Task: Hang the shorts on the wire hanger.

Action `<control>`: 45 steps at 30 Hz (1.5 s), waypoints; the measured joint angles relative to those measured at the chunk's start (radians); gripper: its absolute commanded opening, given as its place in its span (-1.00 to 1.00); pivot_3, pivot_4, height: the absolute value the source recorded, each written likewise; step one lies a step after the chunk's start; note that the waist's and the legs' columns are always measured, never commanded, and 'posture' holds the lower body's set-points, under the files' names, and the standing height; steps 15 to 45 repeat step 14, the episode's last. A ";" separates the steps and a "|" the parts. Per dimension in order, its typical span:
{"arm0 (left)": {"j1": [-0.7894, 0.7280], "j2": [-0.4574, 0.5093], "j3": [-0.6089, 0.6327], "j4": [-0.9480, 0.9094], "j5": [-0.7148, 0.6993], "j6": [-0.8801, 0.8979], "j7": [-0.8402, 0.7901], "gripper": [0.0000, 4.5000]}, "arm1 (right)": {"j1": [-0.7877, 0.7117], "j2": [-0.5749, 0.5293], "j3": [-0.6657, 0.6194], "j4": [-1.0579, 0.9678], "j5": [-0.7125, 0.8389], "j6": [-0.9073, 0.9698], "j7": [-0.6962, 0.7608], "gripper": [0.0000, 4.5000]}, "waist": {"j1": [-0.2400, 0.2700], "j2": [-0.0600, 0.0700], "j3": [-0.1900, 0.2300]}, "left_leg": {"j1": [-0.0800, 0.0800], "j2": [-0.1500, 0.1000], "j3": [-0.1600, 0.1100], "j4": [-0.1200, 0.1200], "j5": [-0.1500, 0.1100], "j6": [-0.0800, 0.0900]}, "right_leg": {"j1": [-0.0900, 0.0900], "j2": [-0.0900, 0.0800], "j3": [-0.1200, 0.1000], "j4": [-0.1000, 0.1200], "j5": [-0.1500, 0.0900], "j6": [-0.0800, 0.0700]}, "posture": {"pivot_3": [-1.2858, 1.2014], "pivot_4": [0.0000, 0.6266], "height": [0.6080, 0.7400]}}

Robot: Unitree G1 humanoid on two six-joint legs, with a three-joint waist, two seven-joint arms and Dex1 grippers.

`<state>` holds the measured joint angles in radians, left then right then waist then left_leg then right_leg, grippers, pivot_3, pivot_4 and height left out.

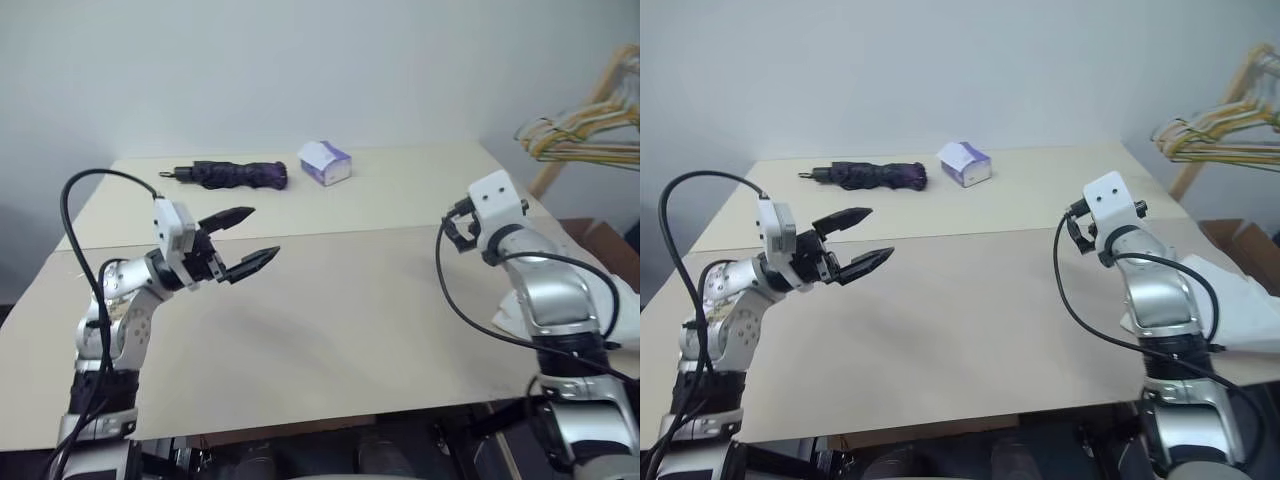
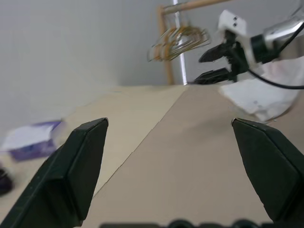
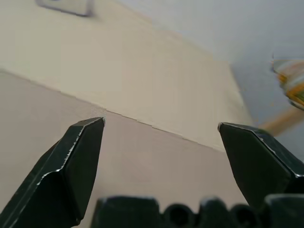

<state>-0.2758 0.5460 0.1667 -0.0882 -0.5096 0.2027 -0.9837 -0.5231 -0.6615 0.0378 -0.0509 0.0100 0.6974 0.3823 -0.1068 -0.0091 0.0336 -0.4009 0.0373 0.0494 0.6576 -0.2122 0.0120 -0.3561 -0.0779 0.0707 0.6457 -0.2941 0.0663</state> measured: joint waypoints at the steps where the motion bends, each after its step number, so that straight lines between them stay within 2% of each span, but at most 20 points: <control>1: 0.019 -0.001 -0.001 -0.009 0.006 0.002 0.018 1.00 | 0.008 -0.016 0.016 -0.010 0.003 -0.017 0.041 0.98 | 0.016 0.000 0.000 | 0.000 0.001 0.001 0.000 0.000 0.000 | -0.001 0.001 0.000 0.000 0.001 -0.001 | 0.07 -1.00 1.00; 8: 0.081 0.021 -0.024 -0.054 0.085 0.008 0.095 1.00 | 0.077 -0.070 0.156 -0.073 -0.020 -0.107 0.217 0.98 | 0.087 -0.002 0.000 | -0.005 0.000 0.009 0.001 0.000 0.000 | -0.007 0.000 0.000 0.000 0.002 -0.003 | 0.10 -1.00 1.00; 14: 0.089 0.023 -0.036 -0.052 0.109 0.009 0.098 1.00 | 0.091 -0.056 0.199 -0.073 -0.076 -0.122 0.224 0.98 | 0.116 -0.003 0.000 | -0.014 0.001 0.010 0.001 0.000 0.000 | -0.015 0.001 0.000 0.001 0.002 -0.003 | 0.10 -1.00 1.00; 45: 0.089 0.023 -0.036 -0.052 0.109 0.009 0.098 1.00 | 0.091 -0.056 0.199 -0.073 -0.076 -0.122 0.224 0.98 | 0.116 -0.003 0.000 | -0.014 0.001 0.010 0.001 0.000 0.000 | -0.015 0.001 0.000 0.001 0.002 -0.003 | 0.10 -1.00 1.00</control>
